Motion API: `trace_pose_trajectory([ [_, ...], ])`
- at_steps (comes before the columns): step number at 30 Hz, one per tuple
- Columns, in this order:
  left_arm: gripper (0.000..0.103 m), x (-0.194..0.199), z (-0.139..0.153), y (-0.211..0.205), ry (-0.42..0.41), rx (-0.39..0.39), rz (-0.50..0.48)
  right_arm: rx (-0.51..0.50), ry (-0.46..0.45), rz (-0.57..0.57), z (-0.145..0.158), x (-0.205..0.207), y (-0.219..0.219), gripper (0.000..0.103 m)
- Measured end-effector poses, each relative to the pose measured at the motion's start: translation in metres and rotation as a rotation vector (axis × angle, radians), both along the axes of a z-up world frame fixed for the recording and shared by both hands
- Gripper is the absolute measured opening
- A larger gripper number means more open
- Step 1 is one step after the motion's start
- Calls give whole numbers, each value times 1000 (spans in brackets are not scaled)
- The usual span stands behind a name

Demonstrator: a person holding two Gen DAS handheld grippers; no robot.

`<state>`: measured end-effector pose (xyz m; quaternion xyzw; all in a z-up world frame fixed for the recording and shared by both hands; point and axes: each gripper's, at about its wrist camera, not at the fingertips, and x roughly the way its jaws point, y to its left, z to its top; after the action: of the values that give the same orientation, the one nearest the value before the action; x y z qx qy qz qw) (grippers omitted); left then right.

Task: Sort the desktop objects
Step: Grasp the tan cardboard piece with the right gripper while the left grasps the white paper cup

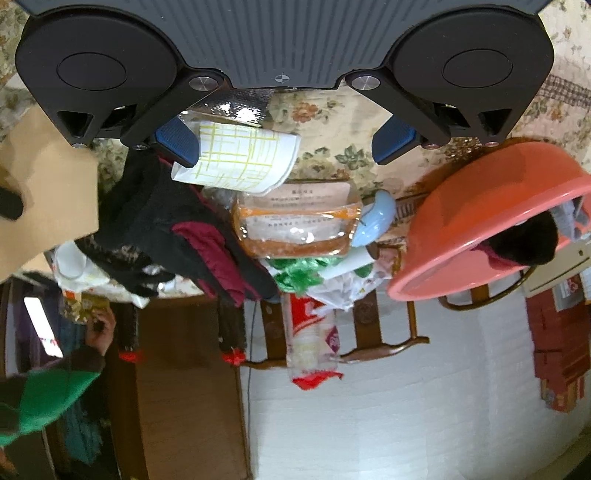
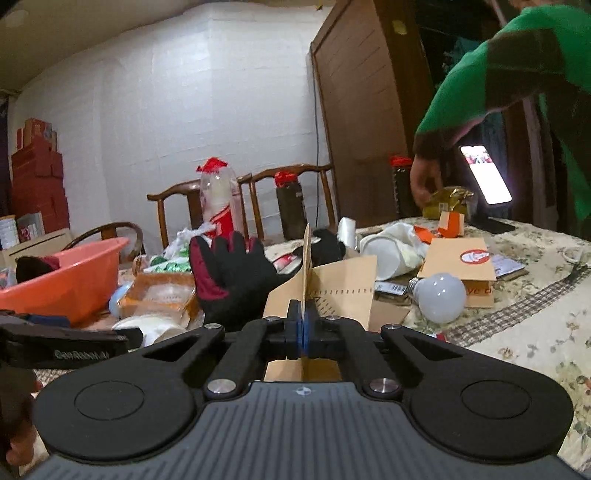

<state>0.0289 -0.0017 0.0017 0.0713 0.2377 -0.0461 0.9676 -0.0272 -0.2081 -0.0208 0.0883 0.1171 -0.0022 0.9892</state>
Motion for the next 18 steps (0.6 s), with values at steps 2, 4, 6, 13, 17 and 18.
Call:
trace_pose_trajectory([
  [2, 103, 3, -3, -7, 3, 28, -9, -3, -3, -3, 0, 1, -1, 1],
  [4, 102, 6, -6, -12, 3, 48, -10, 2, -5, 3, -2, 0, -1, 1],
  [6, 103, 5, -5, -12, 10, 52, -10, -4, -9, 4, -2, 0, 0, 1],
  [13, 103, -8, 6, -8, -59, 59, -74, -9, -16, 5, -3, 0, 0, 1],
  [17, 103, 6, 2, -2, 29, -40, -107, -15, -25, 14, -4, -1, 3, 1],
  [18, 103, 9, 1, -4, 41, -47, -108, -19, -26, 13, -4, -1, 4, 1],
])
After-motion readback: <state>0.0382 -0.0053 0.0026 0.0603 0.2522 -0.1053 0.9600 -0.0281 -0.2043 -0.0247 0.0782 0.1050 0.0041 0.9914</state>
